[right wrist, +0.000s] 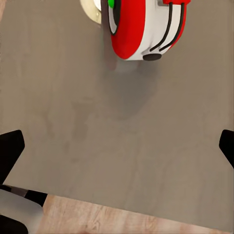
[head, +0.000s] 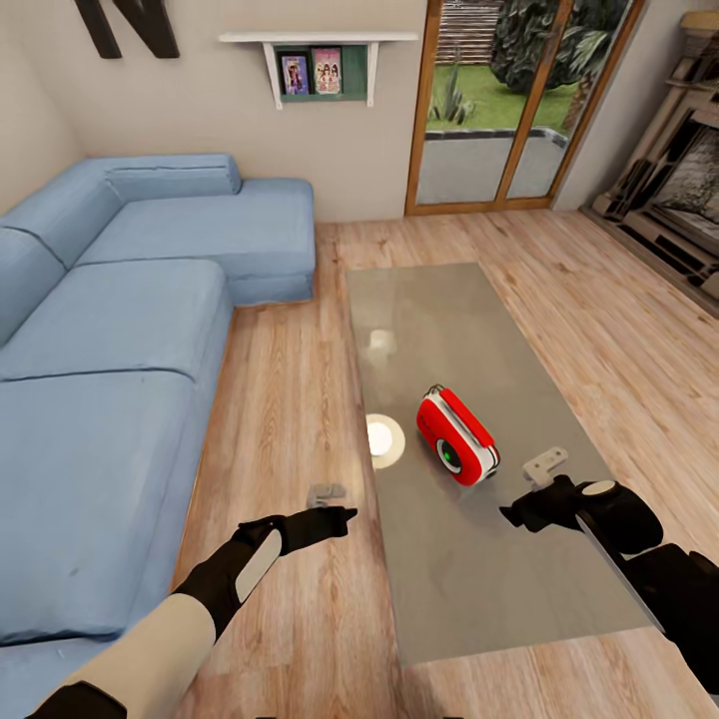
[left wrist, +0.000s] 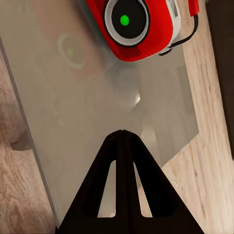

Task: Turn on the radio receiver that's on the table in the living room.

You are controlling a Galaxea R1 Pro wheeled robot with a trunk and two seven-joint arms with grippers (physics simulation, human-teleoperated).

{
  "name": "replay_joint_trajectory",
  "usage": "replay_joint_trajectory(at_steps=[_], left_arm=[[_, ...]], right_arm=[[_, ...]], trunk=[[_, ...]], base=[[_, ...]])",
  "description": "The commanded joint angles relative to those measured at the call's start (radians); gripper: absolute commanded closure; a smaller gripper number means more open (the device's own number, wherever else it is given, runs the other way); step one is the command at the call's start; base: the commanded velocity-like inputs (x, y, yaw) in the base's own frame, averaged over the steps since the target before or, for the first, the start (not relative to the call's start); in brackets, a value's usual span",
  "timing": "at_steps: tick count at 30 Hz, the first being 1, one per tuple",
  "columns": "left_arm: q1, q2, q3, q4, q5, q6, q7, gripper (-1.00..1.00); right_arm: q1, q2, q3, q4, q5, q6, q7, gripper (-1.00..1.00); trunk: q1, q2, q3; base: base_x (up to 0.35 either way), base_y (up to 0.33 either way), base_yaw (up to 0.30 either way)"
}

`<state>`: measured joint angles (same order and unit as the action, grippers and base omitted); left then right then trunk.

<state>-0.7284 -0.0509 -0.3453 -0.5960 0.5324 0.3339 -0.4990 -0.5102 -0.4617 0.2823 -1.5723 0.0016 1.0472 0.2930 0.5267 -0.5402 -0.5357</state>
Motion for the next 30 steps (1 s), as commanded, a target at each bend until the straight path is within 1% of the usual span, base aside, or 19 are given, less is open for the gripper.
replay_joint_trajectory(at_steps=[1, 6, 9, 13, 15, 21, 22, 23, 24, 25, 27, 29, 30], left_arm=[[0.0, 0.0, 0.0, 0.0, 0.0, 0.0, 0.0, 1.0], [0.0, 0.0, 0.0, 0.004, 0.001, -0.001, 0.0, 1.0], [0.0, 0.0, 0.0, 0.02, 0.0, -0.004, 0.0, 1.0], [0.0, 0.0, 0.0, 0.068, 0.001, -0.048, -0.001, 1.0], [0.0, 0.0, -0.001, 0.106, 0.001, -0.07, -0.002, 1.0], [0.0, 0.0, -0.001, 0.212, 0.0, -0.1, -0.023, 1.0], [0.0, 0.0, -0.001, 0.228, 0.0, -0.115, -0.026, 1.0], [0.0, 0.0, -0.001, 0.269, 0.0, -0.147, -0.028, 1.0], [0.0, 0.0, -0.001, 0.281, 0.0, -0.153, -0.029, 1.0], [0.0, -0.001, -0.001, 0.319, 0.0, -0.168, -0.029, 1.0], [0.001, -0.002, -0.001, 0.37, -0.001, -0.189, -0.03, 1.0], [0.0, -0.003, -0.001, 0.418, -0.012, -0.216, -0.033, 1.0], [0.0, -0.004, -0.001, 0.442, -0.024, -0.226, -0.04, 1.0]], right_arm=[[0.0, 0.0, 0.0, 0.0, 0.0, 0.0, 0.0, -1.0], [0.002, 0.0, 0.0, 0.0, -0.001, 0.0, 0.0, -1.0], [0.023, 0.0, 0.0, 0.0, -0.001, 0.0, 0.0, -1.0], [0.05, 0.0, -0.001, 0.0, 0.0, -0.005, 0.0, -1.0], [0.078, 0.0, -0.001, 0.0, -0.001, -0.008, -0.001, -1.0], [0.142, 0.0, -0.002, 0.003, -0.002, -0.047, -0.009, -1.0], [0.152, 0.0, -0.002, 0.003, -0.002, -0.049, -0.011, -1.0], [0.167, 0.0, -0.002, 0.003, -0.002, -0.05, -0.018, -1.0], [0.169, 0.0, -0.002, 0.003, -0.002, -0.051, -0.019, -1.0], [0.176, 0.0, -0.002, 0.004, -0.002, -0.051, -0.023, -1.0], [0.193, 0.0, -0.002, 0.005, -0.002, -0.055, -0.026, -1.0], [0.221, 0.0, -0.002, 0.006, -0.002, -0.073, -0.034, -1.0], [0.237, 0.0, -0.002, 0.008, -0.002, -0.086, -0.041, -1.0]], trunk=[[0.0, 0.0, 0.002], [0.0, 0.0, 0.01], [0.0, 0.0, 0.014], [0.0, 0.0, 0.021], [0.0, 0.0, 0.024], [0.0, 0.0, 0.033], [0.0, 0.0, 0.035], [0.0, 0.0, 0.036], [0.0, 0.0, 0.038], [0.0, 0.0, 0.039], [0.0, 0.0, 0.043], [0.0, 0.0, 0.046], [0.0, 0.0, 0.047]], base=[[0.0, 0.0, 0.0], [0.0, 0.0, 0.0], [0.0, 0.0, 0.0], [0.0, 0.0, 0.0], [0.0, 0.0, 0.0], [0.0, 0.0, 0.0], [0.0, 0.0, 0.0], [0.0, 0.0, 0.0], [0.0, 0.0, 0.0], [0.0, 0.0, 0.0], [0.0, 0.0, 0.0], [0.0, 0.0, 0.0], [0.0, 0.0, 0.0]])
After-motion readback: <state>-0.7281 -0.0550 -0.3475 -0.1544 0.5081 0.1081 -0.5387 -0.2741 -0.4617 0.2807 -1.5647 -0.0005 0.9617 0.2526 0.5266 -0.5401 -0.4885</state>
